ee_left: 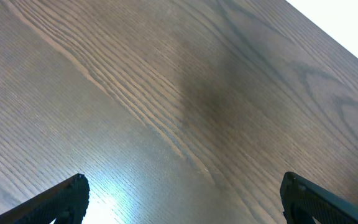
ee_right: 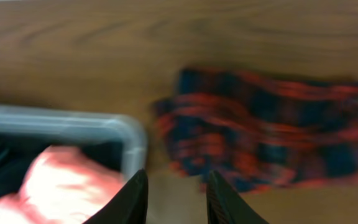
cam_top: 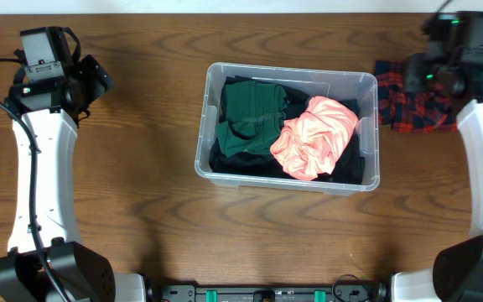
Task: Pack container
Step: 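Move the right gripper right to the red plaid shirt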
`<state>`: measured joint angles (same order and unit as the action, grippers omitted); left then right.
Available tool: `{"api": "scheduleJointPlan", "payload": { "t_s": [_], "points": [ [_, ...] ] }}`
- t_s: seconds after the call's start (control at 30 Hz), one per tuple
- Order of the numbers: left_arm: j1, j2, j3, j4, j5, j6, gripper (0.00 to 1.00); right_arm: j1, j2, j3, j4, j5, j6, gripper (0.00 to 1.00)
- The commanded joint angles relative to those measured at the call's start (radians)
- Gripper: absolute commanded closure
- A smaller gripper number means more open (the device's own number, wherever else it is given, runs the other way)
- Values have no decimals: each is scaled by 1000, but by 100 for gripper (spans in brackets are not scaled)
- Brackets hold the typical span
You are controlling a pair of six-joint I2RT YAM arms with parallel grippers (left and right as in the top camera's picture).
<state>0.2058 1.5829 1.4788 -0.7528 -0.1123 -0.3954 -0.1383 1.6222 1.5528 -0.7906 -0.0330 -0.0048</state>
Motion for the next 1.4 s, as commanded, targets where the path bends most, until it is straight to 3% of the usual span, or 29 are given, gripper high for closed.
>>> {"api": "scheduleJointPlan", "payload": {
  "t_s": [0.0, 0.2, 0.33, 0.67, 0.9, 1.17, 1.37],
  "points": [
    [3, 0, 8, -2, -16, 1, 2, -57, 21, -3, 31, 195, 109, 71],
    [3, 0, 8, -2, -16, 1, 2, -173, 86, -3, 117, 211, 151, 68],
    [3, 0, 8, -2, -16, 1, 2, -219, 151, -3, 193, 186, 150, 55],
    [3, 0, 8, -2, -16, 1, 2, -287, 331, -3, 427, 186, 150, 49],
    [3, 0, 8, -2, -16, 1, 2, -342, 460, -3, 522, 186, 150, 29],
    [3, 0, 8, -2, -16, 1, 2, -377, 560, -3, 451, 183, 148, 11],
    [3, 0, 8, -2, -16, 1, 2, -382, 562, -3, 263, 182, 146, 9]
  ]
}}
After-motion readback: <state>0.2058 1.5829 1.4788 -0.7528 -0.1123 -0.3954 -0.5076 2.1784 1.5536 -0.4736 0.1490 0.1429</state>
